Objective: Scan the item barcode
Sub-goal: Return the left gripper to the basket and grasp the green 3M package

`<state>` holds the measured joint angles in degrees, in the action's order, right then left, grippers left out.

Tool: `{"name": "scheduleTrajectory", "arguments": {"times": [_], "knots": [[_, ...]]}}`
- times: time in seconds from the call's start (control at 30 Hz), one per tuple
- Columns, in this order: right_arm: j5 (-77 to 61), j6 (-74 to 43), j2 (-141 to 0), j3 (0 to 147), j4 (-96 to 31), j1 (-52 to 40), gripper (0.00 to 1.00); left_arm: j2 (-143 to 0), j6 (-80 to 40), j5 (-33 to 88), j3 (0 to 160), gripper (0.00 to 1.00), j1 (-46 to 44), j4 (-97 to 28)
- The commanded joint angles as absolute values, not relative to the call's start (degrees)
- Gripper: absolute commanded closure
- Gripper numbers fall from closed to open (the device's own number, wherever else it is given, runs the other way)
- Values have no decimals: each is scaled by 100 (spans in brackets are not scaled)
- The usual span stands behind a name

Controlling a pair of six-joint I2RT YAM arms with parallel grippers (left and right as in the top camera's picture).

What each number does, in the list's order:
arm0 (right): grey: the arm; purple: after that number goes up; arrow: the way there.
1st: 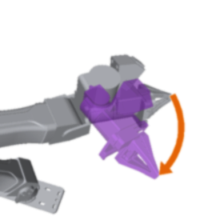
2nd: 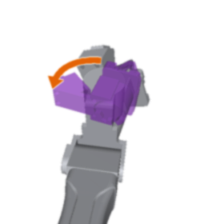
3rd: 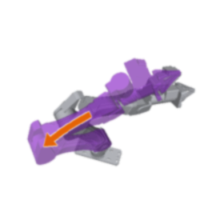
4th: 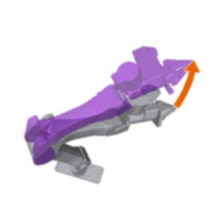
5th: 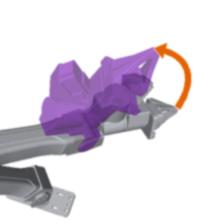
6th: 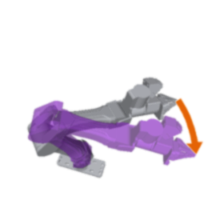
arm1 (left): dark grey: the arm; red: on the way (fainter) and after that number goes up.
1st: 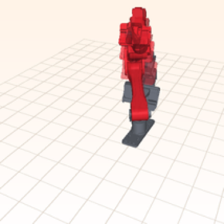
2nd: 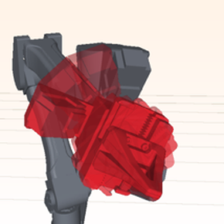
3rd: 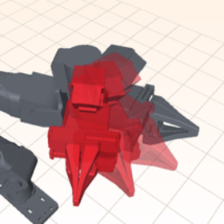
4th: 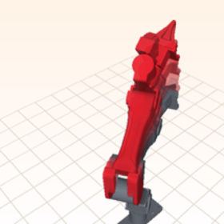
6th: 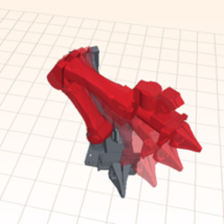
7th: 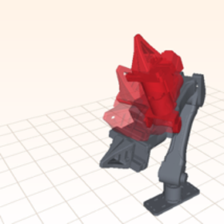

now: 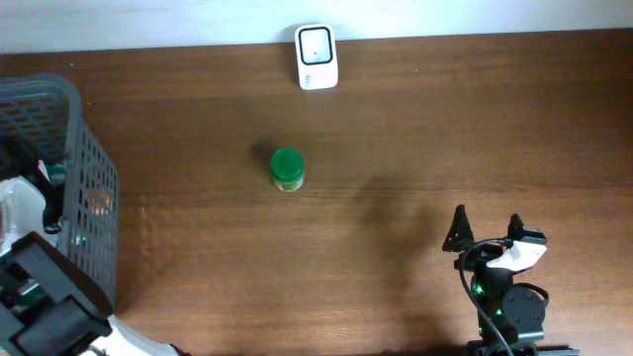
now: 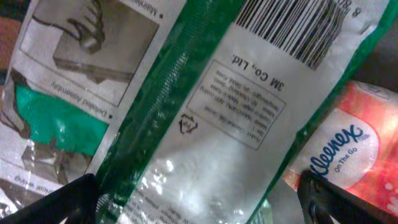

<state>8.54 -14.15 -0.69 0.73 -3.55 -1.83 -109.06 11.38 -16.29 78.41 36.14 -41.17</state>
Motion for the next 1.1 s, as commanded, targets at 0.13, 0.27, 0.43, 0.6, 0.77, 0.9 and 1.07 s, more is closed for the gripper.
{"name": "scheduleTrajectory", "arguments": {"times": [0.13,0.27,0.43,0.6,0.77,0.9,1.07], "knots": [[838,-1393,-25,32,-381,-187,2,-11218,1256,-1627,7802,9,3629,-3957],[838,-1393,-25,32,-381,-187,1,-11229,1256,-1855,7804,41,3629,-3944],[838,-1393,-25,32,-381,-187,2,-11222,1251,-2231,7909,59,3627,-3981],[838,-1393,-25,32,-381,-187,2,-11161,1251,-2231,8276,79,3573,-4174],[838,-1393,-25,32,-381,-187,2,-11150,1251,-2231,8576,98,3485,-4318],[838,-1393,-25,32,-381,-187,2,-11153,1251,-2228,8611,91,3457,-4300],[838,-1393,-25,32,-381,-187,2,-11262,1251,-2185,8606,78,3507,-4193]]}}
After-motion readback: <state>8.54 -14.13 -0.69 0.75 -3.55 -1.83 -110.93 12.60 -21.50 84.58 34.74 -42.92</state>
